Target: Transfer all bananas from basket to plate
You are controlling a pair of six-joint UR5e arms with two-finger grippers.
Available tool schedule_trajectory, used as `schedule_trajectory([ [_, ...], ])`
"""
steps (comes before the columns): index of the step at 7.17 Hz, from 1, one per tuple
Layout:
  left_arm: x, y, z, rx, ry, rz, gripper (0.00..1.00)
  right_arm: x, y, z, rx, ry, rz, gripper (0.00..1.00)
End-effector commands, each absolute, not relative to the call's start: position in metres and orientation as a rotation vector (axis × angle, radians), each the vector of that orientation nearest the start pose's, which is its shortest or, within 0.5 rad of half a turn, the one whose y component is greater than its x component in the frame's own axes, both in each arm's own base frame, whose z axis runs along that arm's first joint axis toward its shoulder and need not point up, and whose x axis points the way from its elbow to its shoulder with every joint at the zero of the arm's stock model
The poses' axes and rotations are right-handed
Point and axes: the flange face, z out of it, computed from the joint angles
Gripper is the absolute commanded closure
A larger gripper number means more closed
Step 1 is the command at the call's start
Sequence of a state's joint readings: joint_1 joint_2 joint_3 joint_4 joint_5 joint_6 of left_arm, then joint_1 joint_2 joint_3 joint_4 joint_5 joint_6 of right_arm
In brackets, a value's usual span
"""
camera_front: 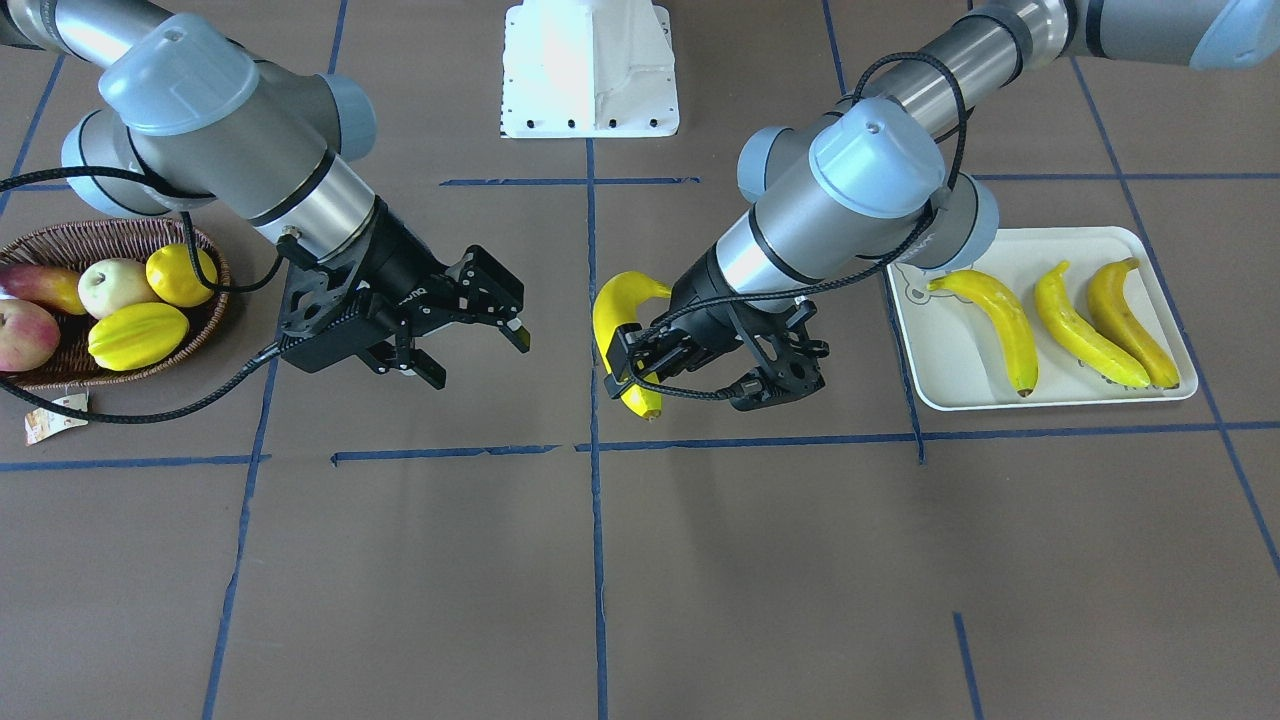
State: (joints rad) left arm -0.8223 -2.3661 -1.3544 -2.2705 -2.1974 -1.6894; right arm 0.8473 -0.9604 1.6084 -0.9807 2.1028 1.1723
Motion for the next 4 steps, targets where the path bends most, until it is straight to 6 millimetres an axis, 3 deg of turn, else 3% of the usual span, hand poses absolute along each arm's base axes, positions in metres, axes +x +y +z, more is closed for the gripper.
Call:
schedule_trajectory([
  [1,0.397,-0.593,0.253,-0.092,1.279,-0.482,1.00,-0.357,-0.572,0.255,0.291,-1.155,0.111,0.00],
  [2,0.359,-0.586,0.287,-0.097,1.239,-0.540,1.00,-0.345,-0.583,0.269,0.280,-1.072,0.100,0.00],
  [4,0.320,-0.581,0.309,-0.150,1.096,-0.666,1.00,-0.322,-0.603,0.293,0.277,-0.916,0.014,0.00],
])
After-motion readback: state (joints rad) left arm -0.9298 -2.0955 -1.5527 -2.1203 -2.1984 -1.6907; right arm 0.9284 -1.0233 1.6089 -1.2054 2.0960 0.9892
